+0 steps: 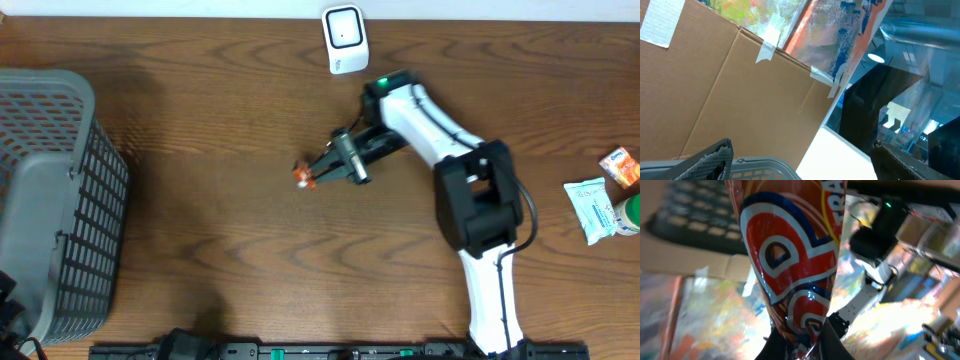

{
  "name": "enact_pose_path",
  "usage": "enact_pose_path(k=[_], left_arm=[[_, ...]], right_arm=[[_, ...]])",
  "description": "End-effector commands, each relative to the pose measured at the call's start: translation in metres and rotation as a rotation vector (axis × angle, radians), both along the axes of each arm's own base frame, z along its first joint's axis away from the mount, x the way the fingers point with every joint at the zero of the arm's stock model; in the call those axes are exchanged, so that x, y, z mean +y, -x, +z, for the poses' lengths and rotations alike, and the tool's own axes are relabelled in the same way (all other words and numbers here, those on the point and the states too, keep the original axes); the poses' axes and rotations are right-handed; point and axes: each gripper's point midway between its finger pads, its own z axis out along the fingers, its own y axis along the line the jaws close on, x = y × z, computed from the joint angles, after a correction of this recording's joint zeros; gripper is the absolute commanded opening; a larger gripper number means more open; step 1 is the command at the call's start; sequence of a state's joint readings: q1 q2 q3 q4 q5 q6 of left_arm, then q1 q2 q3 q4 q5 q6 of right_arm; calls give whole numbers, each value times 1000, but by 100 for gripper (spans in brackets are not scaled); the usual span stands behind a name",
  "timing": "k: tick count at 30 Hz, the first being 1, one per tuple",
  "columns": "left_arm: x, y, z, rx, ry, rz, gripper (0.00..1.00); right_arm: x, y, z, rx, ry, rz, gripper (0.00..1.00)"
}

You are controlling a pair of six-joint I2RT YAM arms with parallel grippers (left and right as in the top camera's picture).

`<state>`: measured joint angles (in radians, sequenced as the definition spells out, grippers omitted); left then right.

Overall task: Scan the item barcode
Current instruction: 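Lift the TOP bar and carry it up toward the white scanner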

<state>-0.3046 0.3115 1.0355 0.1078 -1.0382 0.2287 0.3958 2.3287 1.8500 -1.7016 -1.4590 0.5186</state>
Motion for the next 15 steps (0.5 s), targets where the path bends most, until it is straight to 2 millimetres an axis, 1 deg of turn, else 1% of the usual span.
enact_pose_path(k=[1,4,6,11,13,15], left_arm=[[0,-2,-2,5,7,4,88],[0,-2,-2,6,7,4,88],[0,-2,-2,5,7,4,88],[0,-2,-2,5,7,4,88],[0,-2,-2,6,7,4,88],[0,-2,-2,5,7,4,88]], right_arm=[[-21,-24,17,-191,-126,-88,1],[-31,-31,24,-219,-134,-116,1],[-38,-35,24,-227,-128,-130,1],[-59,-45,17,-284,-99,-148,1],[-63,-45,14,-289,-79,-140,1],[-68,-42,5,-302,-37,-107,1]])
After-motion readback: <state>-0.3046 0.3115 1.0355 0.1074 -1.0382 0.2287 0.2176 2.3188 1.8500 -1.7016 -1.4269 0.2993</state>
